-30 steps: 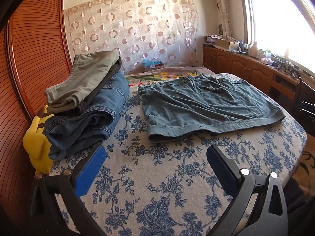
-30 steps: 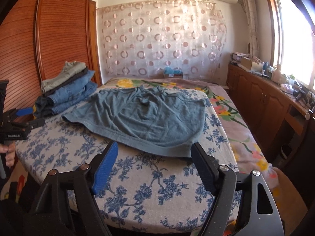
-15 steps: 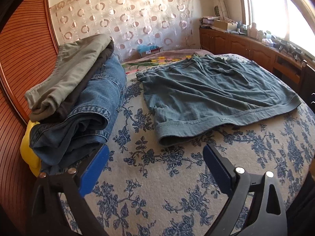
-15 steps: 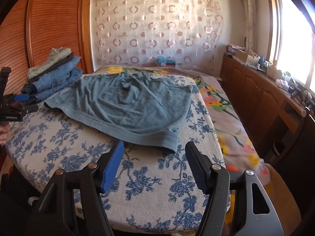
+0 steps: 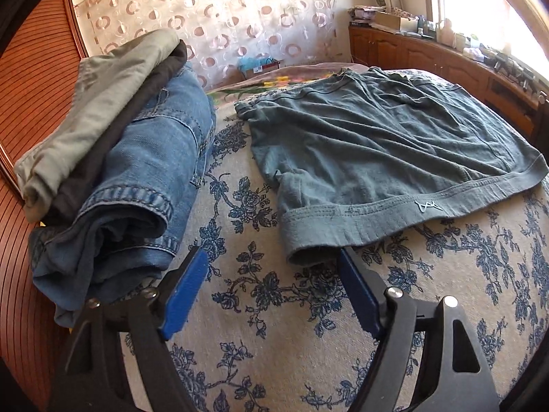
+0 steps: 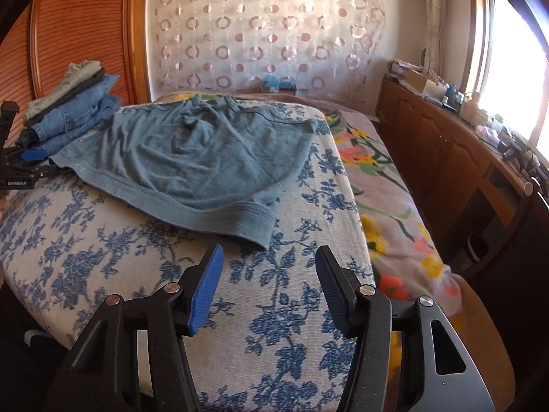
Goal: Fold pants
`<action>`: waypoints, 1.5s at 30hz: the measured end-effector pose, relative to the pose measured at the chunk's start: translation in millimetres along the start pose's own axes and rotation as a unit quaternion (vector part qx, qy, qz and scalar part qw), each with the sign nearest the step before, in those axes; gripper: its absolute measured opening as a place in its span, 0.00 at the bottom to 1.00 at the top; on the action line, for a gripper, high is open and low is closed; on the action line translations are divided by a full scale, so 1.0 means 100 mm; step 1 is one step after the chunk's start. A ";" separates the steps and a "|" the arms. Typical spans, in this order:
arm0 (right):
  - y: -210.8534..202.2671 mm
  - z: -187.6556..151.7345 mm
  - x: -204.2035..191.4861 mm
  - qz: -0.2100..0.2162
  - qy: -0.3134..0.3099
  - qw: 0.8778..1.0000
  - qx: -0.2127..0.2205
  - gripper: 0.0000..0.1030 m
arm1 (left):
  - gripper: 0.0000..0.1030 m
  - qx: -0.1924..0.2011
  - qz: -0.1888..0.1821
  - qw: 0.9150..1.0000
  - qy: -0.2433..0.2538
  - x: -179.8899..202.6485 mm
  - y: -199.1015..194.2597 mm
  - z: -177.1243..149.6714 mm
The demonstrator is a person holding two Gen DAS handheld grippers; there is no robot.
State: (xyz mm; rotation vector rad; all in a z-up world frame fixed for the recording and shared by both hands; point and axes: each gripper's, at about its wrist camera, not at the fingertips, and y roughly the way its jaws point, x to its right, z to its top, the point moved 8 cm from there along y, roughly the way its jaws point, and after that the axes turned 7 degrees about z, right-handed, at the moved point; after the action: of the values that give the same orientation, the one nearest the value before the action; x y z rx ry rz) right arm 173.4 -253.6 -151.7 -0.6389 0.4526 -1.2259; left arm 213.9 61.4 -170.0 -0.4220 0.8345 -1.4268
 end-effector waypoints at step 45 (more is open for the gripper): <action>0.03 0.27 -0.03 0.015 -0.022 1.000 0.012 0.00 | 0.00 0.054 -0.053 0.997 -0.034 -0.01 -0.42 0.15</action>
State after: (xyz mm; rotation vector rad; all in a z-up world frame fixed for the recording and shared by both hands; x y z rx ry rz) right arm 192.2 -244.7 -134.0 -0.6346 0.4083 -1.1844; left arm 195.3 53.8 -129.9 -0.4345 0.6855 -1.5400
